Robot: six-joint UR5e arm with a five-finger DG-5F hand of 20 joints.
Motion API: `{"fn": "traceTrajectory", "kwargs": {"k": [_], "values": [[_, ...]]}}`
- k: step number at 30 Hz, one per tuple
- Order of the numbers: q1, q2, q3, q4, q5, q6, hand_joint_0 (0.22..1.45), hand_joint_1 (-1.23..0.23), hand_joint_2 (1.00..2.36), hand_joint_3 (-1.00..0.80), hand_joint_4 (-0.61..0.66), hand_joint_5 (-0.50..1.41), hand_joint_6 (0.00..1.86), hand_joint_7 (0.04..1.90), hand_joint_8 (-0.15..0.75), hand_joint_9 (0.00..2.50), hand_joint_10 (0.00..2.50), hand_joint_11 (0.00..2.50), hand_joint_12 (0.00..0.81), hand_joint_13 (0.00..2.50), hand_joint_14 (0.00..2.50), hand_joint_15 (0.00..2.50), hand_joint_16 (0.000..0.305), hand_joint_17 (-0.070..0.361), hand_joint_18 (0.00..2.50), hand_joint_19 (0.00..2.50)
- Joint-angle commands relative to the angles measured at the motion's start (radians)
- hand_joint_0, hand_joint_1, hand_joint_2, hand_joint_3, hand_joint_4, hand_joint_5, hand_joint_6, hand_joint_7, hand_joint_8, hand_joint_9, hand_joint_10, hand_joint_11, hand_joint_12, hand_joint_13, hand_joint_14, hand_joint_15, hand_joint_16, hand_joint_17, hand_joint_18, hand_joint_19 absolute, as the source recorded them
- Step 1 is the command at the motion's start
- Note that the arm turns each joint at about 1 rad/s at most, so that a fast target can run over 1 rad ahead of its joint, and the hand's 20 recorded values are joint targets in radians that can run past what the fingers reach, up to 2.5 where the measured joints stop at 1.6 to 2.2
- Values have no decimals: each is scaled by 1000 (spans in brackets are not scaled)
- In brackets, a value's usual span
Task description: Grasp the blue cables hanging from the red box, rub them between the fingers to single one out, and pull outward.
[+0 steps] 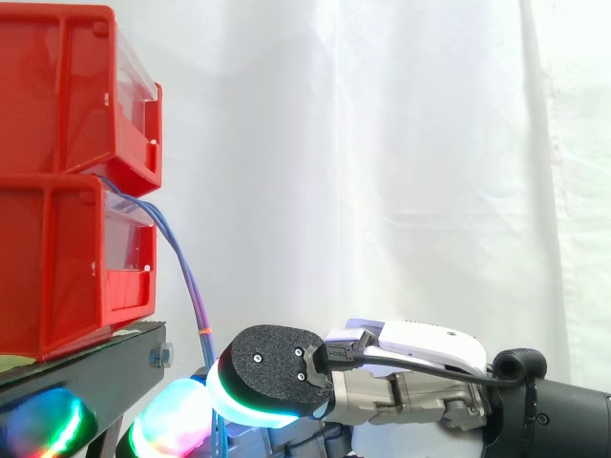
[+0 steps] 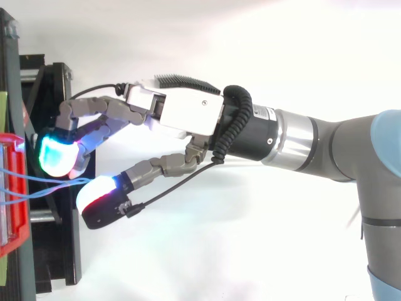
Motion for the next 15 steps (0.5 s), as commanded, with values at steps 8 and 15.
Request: {"fn": "traceTrajectory", "kwargs": {"k": [8,15], "values": [[-1,0,0,-11,-64,-5,578,-760,1003,-455,235,-132,666,1143,311,853,18,608,395,749,16,473,58,131,667,599],[-9,0,0,-11,-109,-6,584,-763,1004,-434,221,-147,737,1063,313,857,18,609,394,758,17,473,58,131,680,597]]}}
